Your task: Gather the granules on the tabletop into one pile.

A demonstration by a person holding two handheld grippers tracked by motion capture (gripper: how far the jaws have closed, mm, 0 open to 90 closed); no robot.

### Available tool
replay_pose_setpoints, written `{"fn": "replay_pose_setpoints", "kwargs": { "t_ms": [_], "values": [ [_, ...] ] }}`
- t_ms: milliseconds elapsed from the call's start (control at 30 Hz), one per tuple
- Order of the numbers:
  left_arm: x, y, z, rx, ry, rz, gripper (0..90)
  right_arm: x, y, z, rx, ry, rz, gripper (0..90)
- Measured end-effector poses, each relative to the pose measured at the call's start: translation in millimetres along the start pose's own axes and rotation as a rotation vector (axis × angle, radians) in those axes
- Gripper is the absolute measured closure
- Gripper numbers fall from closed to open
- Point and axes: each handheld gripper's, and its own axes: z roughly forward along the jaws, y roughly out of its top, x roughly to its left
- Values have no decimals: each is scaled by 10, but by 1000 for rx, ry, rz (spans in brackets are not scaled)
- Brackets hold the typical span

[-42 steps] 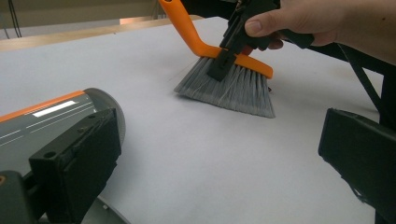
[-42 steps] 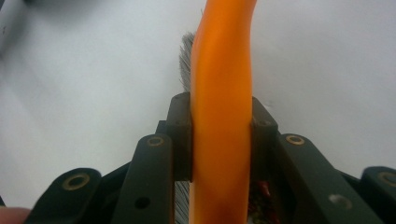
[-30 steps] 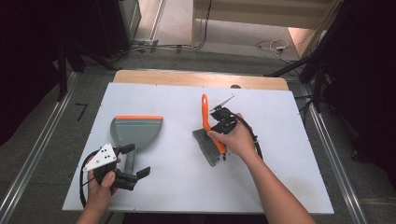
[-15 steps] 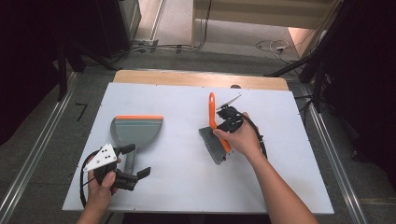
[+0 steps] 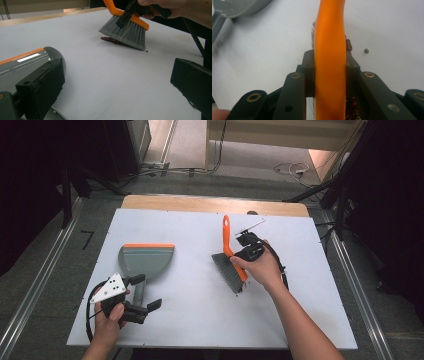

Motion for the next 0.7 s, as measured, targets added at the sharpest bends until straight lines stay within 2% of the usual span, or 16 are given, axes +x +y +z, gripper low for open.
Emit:
{"fn": "replay_pose_setpoints", "kwargs": {
  "t_ms": [200,333,433,567,633,700],
  "values": [
    [-6,0,3,1,-2,-1,2,141,26,-249,-25,6,-99,682],
    [-4,0,2,1,-3,-1,3,240,-6,-385,0,-46,-241,682],
    [-7,1,4,2,-3,1,2,331,-87,-416,54,-87,-412,681],
    [-7,-1,9,1,-3,1,3,476,-266,-376,162,-72,-628,681],
    [-10,0,12,2,-3,0,2,536,-351,-339,222,-65,-706,681],
    [-12,0,17,4,-4,1,2,575,-417,-287,279,-67,-737,681]
  ]
}}
